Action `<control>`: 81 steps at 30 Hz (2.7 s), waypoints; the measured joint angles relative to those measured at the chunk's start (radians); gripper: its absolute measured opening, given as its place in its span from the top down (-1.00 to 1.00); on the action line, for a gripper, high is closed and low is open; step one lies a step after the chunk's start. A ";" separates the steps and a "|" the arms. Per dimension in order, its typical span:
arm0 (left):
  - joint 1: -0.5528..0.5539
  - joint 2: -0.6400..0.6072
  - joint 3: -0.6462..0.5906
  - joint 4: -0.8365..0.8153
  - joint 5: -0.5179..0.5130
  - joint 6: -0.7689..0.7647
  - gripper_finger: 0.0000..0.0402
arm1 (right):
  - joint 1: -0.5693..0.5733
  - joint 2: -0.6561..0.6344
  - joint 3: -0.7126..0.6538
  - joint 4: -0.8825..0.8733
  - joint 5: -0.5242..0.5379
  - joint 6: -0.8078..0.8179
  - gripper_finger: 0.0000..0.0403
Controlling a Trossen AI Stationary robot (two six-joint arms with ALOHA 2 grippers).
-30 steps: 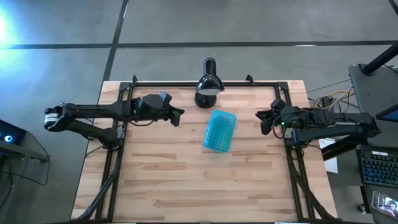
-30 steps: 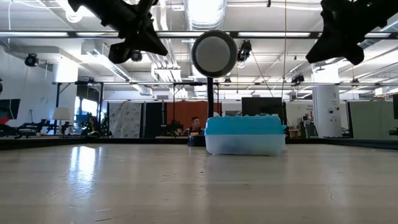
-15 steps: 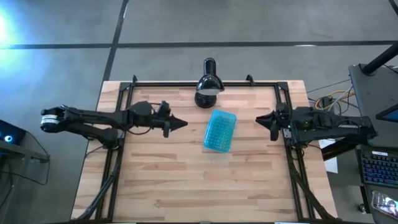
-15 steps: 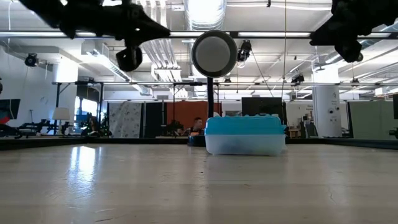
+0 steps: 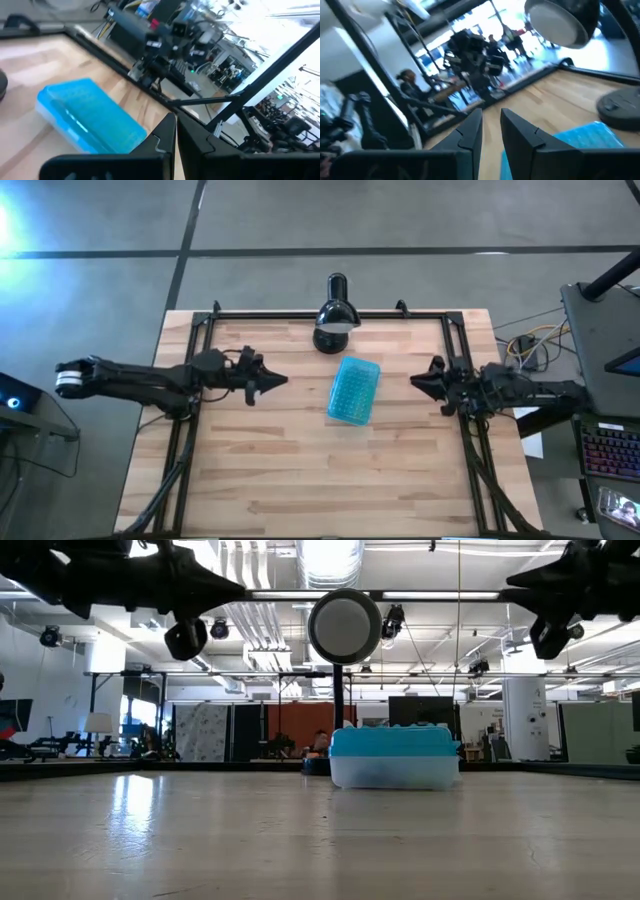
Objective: Pick & place school supplies into a supply box
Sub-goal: Return to Home Position
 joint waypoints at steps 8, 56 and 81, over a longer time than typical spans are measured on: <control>0.000 -0.025 -0.106 0.168 -0.027 0.015 1.00 | -0.001 -0.068 -0.134 0.185 -0.002 -0.003 0.68; 0.001 -0.388 -0.375 -0.041 -0.060 0.036 1.00 | -0.003 -0.060 -0.133 0.013 -0.023 -0.003 0.68; 0.003 -0.878 -0.374 -0.102 -0.059 0.037 1.00 | -0.003 -0.059 -0.133 0.010 -0.023 -0.003 0.69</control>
